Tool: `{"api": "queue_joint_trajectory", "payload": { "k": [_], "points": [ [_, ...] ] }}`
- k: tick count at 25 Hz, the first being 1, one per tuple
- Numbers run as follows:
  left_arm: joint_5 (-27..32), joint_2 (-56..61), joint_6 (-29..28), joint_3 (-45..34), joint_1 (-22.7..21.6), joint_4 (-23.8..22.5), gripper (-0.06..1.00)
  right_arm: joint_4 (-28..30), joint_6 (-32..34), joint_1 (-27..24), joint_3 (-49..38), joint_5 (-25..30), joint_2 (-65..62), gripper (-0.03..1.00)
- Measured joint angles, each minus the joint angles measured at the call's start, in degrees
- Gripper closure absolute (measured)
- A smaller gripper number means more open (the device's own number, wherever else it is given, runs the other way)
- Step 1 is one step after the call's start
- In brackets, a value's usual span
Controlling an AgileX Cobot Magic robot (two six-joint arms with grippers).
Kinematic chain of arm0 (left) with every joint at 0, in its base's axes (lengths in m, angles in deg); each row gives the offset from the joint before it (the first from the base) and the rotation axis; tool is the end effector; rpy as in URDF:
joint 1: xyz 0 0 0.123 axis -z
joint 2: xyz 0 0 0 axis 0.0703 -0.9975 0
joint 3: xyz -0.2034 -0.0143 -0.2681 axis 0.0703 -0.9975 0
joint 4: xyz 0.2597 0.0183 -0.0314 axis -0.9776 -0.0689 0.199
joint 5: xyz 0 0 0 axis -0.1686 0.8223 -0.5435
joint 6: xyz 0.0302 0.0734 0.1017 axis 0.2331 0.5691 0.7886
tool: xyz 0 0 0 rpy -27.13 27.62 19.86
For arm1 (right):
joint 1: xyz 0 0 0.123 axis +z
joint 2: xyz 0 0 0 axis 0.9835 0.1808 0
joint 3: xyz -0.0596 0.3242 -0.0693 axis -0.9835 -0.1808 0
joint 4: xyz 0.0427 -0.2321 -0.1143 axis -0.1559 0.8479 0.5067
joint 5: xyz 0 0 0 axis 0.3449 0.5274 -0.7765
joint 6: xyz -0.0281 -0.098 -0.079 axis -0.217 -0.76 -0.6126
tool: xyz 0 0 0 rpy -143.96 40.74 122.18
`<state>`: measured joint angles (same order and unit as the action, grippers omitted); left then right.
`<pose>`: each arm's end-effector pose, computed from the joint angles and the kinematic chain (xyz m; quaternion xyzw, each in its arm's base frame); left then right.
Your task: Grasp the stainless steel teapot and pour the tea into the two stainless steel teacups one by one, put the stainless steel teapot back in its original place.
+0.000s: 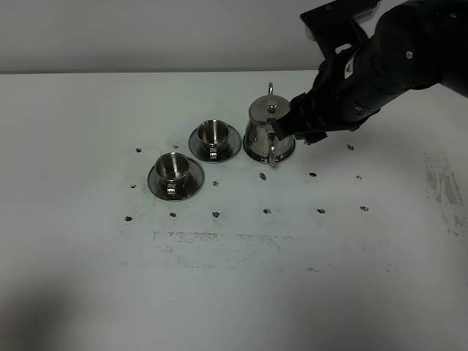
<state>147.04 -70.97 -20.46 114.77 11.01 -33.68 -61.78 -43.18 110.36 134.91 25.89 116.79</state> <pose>0.0002 0.0000 0.3192 0.0574 0.8687 -0.0275 0.4913 0.3533 0.2056 0.3003 -0.2523 0.9348 0.0513 0.2445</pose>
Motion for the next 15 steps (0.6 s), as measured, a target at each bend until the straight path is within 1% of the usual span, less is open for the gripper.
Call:
{"api": "queue_joint_trajectory", "payload": {
  "k": [2, 4, 7, 11, 15],
  "points": [
    [-1.0, 0.1, 0.6, -2.4, 0.0, 1.0, 0.7, 0.0, 0.1, 1.1, 0.0, 0.0, 1.5, 0.44],
    [-3.2, 0.3, 1.3, -5.0, 0.0, 2.0, 0.7, 0.0, 0.1, 2.2, 0.0, -0.2, 3.0, 0.44],
    [-5.4, 0.4, 1.8, -8.1, 0.0, 3.2, 0.7, 0.0, 0.2, 2.7, 0.0, -0.6, 4.7, 0.44],
    [-3.9, 1.5, 2.9, -10.0, 0.0, 3.2, 0.7, 0.1, 0.3, 2.7, 0.0, -1.1, 6.0, 0.44],
    [-3.8, 3.7, 3.0, -10.0, 0.0, 3.2, 0.7, 0.1, 0.3, 2.7, 0.0, -2.5, 6.2, 0.44]
  ]
}}
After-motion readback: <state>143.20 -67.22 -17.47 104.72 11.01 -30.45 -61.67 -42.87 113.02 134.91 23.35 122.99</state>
